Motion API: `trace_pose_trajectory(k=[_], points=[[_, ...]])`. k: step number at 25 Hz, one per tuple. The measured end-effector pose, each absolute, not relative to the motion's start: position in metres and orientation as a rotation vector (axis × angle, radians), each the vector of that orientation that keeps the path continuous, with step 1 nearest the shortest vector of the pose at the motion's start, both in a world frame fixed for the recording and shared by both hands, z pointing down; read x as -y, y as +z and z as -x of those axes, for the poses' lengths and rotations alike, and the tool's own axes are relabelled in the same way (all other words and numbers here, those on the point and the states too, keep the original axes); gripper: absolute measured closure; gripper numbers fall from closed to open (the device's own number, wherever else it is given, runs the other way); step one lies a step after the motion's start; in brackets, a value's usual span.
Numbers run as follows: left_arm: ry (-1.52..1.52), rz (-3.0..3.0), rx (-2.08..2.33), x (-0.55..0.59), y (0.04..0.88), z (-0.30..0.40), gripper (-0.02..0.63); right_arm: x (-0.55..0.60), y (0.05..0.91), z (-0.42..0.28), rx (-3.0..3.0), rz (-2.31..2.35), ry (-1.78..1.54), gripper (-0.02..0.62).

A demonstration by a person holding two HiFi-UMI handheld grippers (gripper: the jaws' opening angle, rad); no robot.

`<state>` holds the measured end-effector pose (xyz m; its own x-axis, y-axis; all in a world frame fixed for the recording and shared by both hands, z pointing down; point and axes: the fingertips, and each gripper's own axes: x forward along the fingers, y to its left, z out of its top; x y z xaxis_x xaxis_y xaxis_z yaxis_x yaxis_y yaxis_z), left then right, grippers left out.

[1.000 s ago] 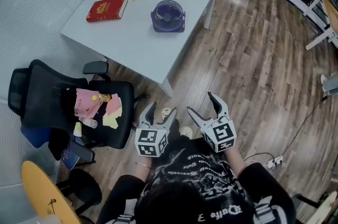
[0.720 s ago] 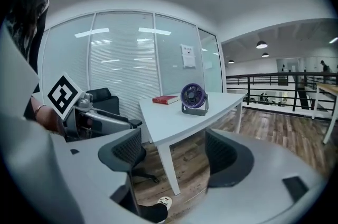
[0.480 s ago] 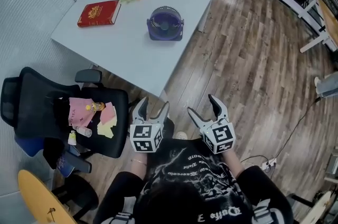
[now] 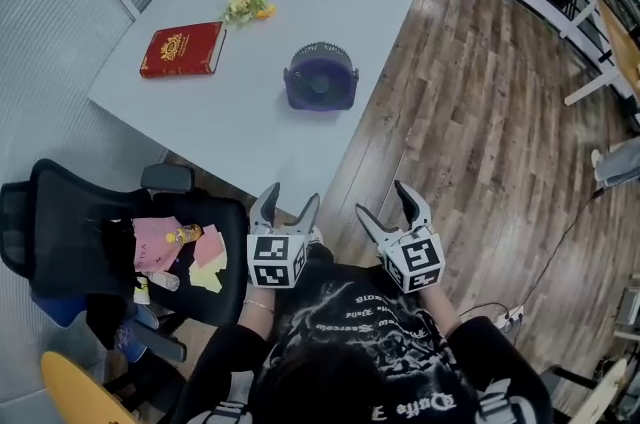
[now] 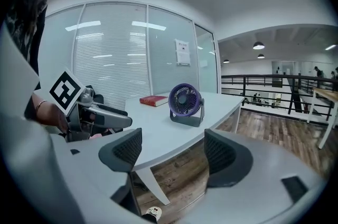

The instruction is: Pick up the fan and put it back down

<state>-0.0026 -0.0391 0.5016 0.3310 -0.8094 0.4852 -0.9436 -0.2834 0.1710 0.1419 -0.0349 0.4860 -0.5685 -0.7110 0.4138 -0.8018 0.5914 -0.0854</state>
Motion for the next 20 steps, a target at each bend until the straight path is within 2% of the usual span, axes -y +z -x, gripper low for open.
trace_pose_trajectory(k=[9,20], points=[[0.476,-2.248,1.494,0.108,0.501,0.032,0.253,0.091,0.487,-0.105,2.464,-1.281,0.372,0.235],[0.578,-2.278,1.535,0.152,0.502,0.057,0.253,0.13,0.497,-0.096,2.436,-1.313,0.397,0.238]])
